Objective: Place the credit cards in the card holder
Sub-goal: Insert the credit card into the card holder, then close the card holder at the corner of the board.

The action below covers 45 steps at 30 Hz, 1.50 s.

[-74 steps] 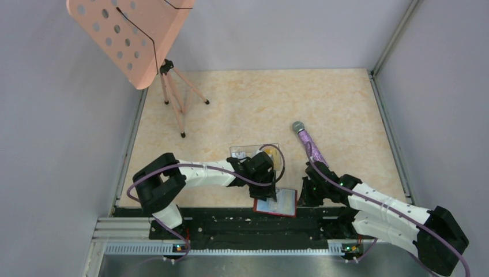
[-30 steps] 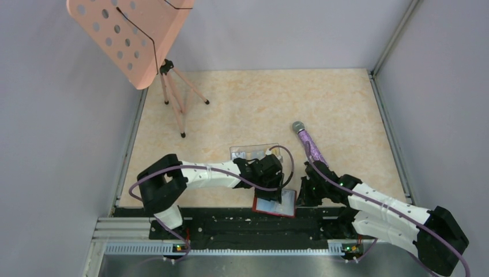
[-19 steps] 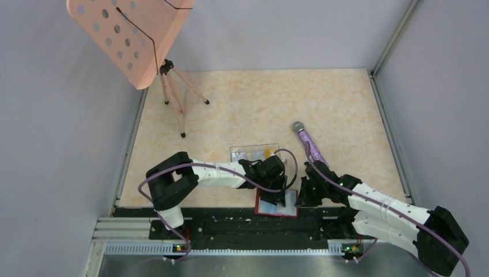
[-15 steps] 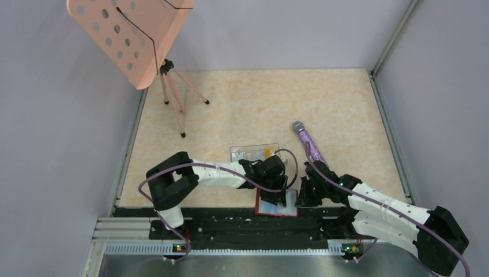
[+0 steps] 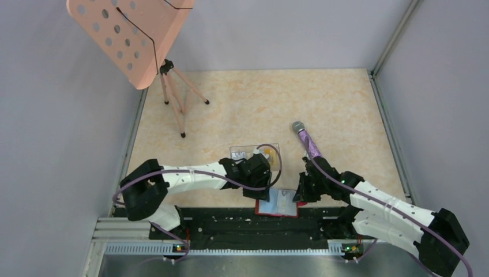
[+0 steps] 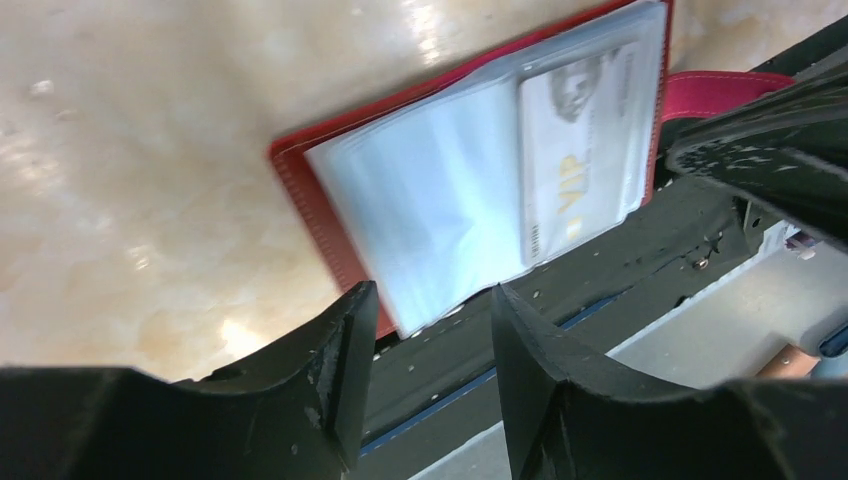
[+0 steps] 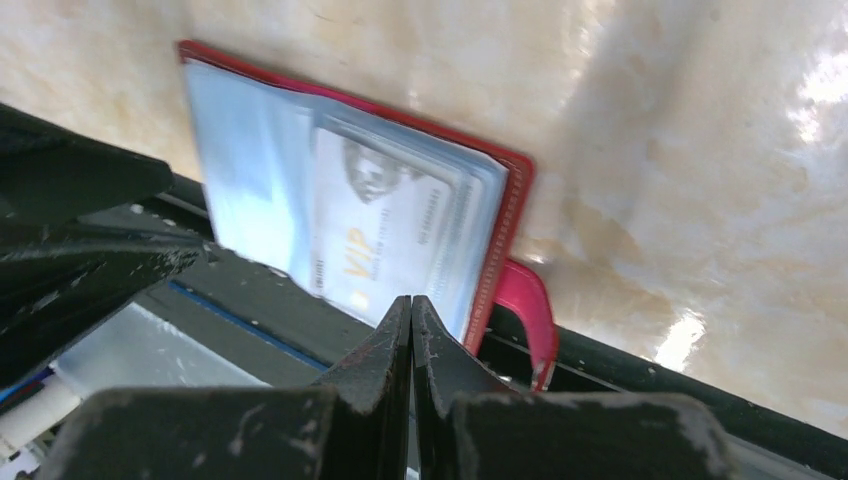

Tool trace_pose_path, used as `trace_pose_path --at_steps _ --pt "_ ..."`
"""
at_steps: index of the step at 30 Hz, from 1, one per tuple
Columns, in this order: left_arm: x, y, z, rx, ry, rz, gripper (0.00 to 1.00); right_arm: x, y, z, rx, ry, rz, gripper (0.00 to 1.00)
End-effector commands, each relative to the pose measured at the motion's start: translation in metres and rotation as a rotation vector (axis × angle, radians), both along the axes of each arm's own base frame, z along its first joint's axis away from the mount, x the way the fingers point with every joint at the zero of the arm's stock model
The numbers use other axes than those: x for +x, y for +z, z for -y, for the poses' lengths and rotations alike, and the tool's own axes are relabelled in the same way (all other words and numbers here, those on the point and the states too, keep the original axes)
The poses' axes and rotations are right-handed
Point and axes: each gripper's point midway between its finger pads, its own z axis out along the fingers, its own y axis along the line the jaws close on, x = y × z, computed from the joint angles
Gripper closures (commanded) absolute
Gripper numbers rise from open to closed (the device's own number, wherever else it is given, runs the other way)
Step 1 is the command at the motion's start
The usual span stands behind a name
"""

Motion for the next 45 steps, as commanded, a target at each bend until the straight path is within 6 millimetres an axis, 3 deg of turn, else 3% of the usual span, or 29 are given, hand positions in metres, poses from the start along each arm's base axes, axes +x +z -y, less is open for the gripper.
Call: trace_pose_path --at_steps 1,5,11,14,18,23,27,32,36,41,43,45 --pt "0.007 0.009 -0.023 -0.052 0.051 0.03 0.49 0.019 0.039 -0.026 0.118 0.054 0.116 1.0" --pt "0.003 0.013 -0.027 -0.202 0.089 -0.04 0.48 0.023 0.049 -0.047 0.201 0.095 0.134 1.0" --pt "0.004 0.017 -0.022 -0.402 0.118 -0.119 0.46 0.024 0.042 -0.074 0.205 0.168 0.103 1.0" --pt "0.004 0.012 -0.019 -0.423 0.118 -0.143 0.44 0.024 0.033 -0.083 0.188 0.185 0.083 1.0" --pt "0.003 0.007 -0.01 -0.444 0.102 -0.184 0.44 0.022 0.018 -0.088 0.164 0.194 0.056 1.0" --pt "0.003 0.004 0.001 -0.48 0.092 -0.224 0.45 0.019 -0.003 -0.079 0.089 0.173 0.022 1.0" --pt "0.005 0.008 0.004 -0.501 0.09 -0.217 0.53 0.015 -0.011 -0.072 0.063 0.16 0.005 1.0" --pt "0.008 0.008 0.003 -0.484 0.099 -0.2 0.87 0.015 -0.009 -0.069 0.052 0.158 0.013 1.0" --pt "0.009 0.001 -0.001 -0.438 0.107 -0.199 1.0 0.015 -0.01 -0.056 -0.025 0.146 0.007 1.0" --pt "0.013 -0.006 -0.012 -0.346 0.121 -0.166 1.0 0.014 -0.011 -0.044 -0.073 0.138 0.01 1.0" --pt "0.015 -0.005 -0.018 -0.312 0.129 -0.144 0.89 0.012 -0.013 -0.044 -0.065 0.137 0.008 1.0" --pt "0.013 -0.007 -0.026 -0.278 0.137 -0.14 0.68 0.012 -0.016 -0.044 -0.062 0.138 0.005 1.0"
